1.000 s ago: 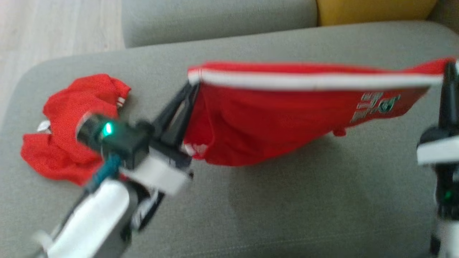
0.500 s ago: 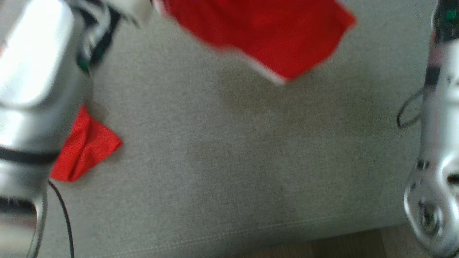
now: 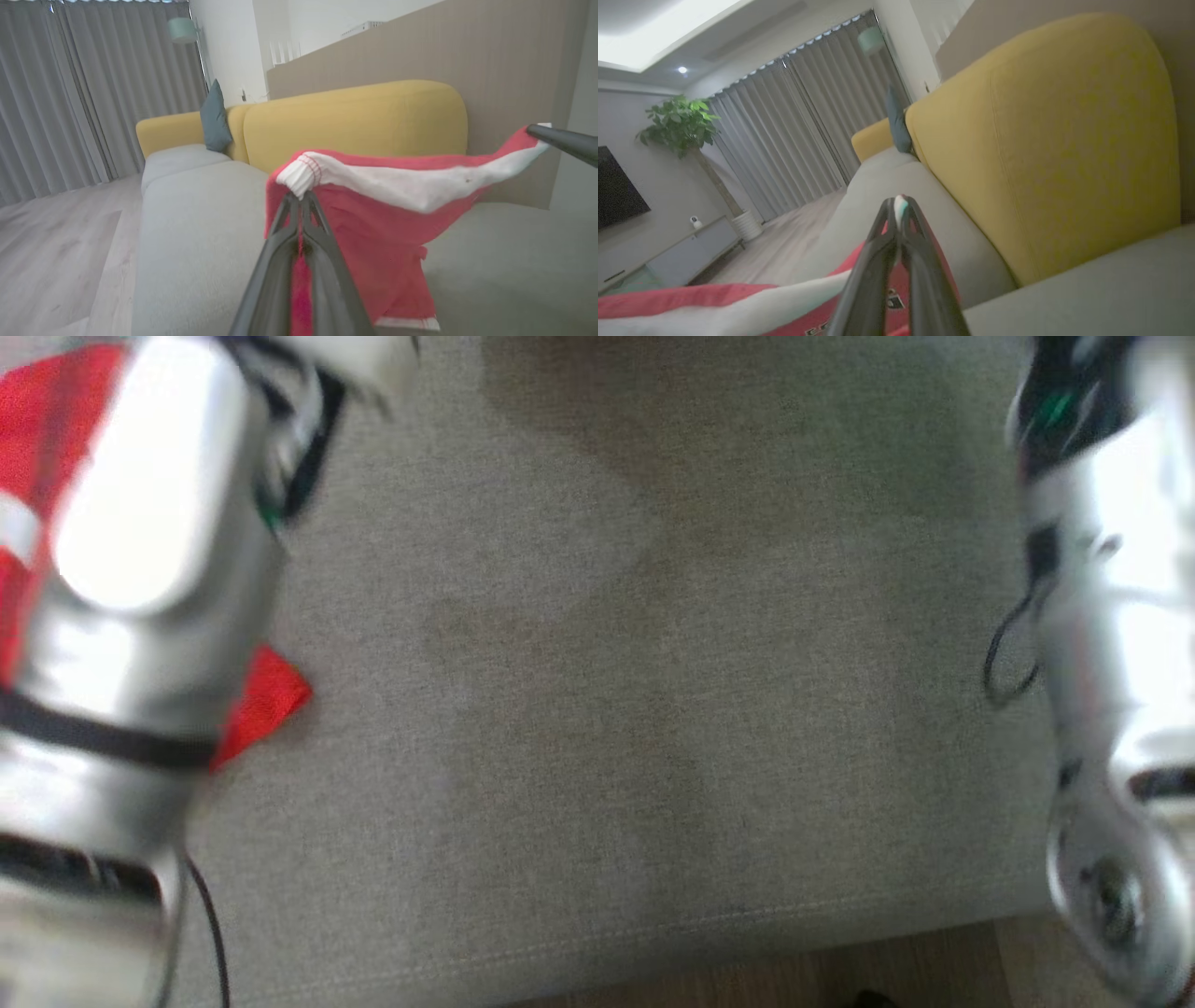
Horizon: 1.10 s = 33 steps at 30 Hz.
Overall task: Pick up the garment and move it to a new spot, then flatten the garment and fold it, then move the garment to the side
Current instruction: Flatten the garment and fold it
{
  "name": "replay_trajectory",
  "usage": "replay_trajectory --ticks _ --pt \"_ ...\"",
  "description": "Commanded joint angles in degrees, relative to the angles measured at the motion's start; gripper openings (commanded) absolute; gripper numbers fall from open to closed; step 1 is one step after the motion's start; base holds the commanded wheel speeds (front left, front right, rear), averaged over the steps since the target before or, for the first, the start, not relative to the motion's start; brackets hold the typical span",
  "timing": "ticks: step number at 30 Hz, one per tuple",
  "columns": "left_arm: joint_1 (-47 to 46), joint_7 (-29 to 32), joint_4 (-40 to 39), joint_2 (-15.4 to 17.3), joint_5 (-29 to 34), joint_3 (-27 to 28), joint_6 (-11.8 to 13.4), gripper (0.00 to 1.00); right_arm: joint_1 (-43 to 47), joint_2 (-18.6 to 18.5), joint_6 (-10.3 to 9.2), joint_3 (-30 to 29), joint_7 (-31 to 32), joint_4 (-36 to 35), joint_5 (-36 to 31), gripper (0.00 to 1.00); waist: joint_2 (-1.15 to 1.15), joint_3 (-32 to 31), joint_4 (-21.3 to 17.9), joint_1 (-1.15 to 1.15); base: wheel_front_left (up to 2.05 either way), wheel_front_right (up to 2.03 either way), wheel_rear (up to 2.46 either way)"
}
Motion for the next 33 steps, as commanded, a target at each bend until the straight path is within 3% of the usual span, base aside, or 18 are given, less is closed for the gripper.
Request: replay_trajectory --ticks 1,10,15,25,33 --pt "3.1 -0.5 -3.3 1.3 1.1 1.8 -0.1 0.0 3.5 0.6 0.39 1.9 -0.6 -0.4 0.5 0.0 0.0 -0.7 0.3 -0.01 0.0 0.0 0.0" --pt "27.2 -0.5 -9.3 1.4 5.7 -0.4 -1.3 0.0 21.6 -0.1 0.39 3.3 1.1 0.7 0.6 0.0 0.0 -8.0 1.6 -0.01 0.0 0.0 0.0" --pt "34.6 -0.5 -11.0 1.4 6.5 -1.2 -1.2 0.0 28.5 -1.7 0.39 3.3 3.9 -2.2 0.5 0.0 0.0 -11.0 2.2 -0.01 0.0 0.0 0.0" --pt "45.4 -0.5 -11.9 2.2 8.1 -5.8 -1.7 0.0 43.1 -4.5 0.39 1.7 14.6 -13.7 -0.7 0.0 0.0 -17.0 3.6 -0.01 0.0 0.0 0.0" --pt "50.3 1.5 -13.8 2.8 8.1 -8.8 -1.6 0.0 55.0 -4.1 0.39 -4.0 26.7 -27.6 -2.4 0.0 0.0 -20.6 3.2 -0.01 0.0 0.0 0.0"
